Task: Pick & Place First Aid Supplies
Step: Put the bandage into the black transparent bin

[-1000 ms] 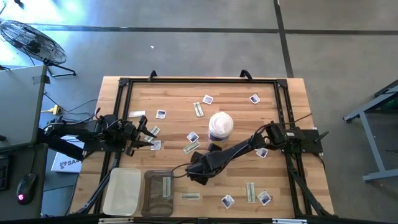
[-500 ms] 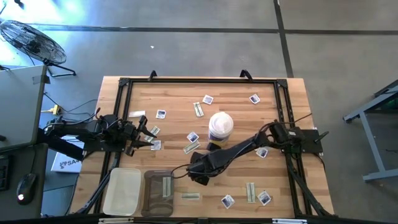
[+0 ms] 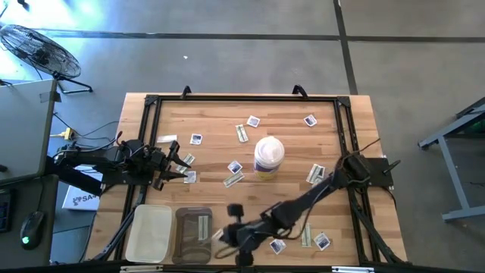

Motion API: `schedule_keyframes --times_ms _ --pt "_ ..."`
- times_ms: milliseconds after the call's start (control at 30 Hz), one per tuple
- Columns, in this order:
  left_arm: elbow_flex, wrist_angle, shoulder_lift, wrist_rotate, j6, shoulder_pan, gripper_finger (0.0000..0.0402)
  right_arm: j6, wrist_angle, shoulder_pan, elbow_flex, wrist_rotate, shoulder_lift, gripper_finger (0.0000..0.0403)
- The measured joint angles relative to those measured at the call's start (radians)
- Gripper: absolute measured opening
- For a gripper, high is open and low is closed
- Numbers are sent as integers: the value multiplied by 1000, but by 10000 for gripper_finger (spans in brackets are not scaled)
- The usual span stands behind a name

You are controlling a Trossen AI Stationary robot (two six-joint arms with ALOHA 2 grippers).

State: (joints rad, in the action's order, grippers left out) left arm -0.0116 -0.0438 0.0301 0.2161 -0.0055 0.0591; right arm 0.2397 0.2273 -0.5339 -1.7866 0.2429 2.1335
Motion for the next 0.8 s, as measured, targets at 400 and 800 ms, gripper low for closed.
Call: schedule_keyframes --times_ms 400,800 --pt "0 0 0 0 0 0 154 -193 -309 29 0 -98 44 0" --pt "0 0 0 -9 0 0 154 -248 -363 124 0 -201 126 0"
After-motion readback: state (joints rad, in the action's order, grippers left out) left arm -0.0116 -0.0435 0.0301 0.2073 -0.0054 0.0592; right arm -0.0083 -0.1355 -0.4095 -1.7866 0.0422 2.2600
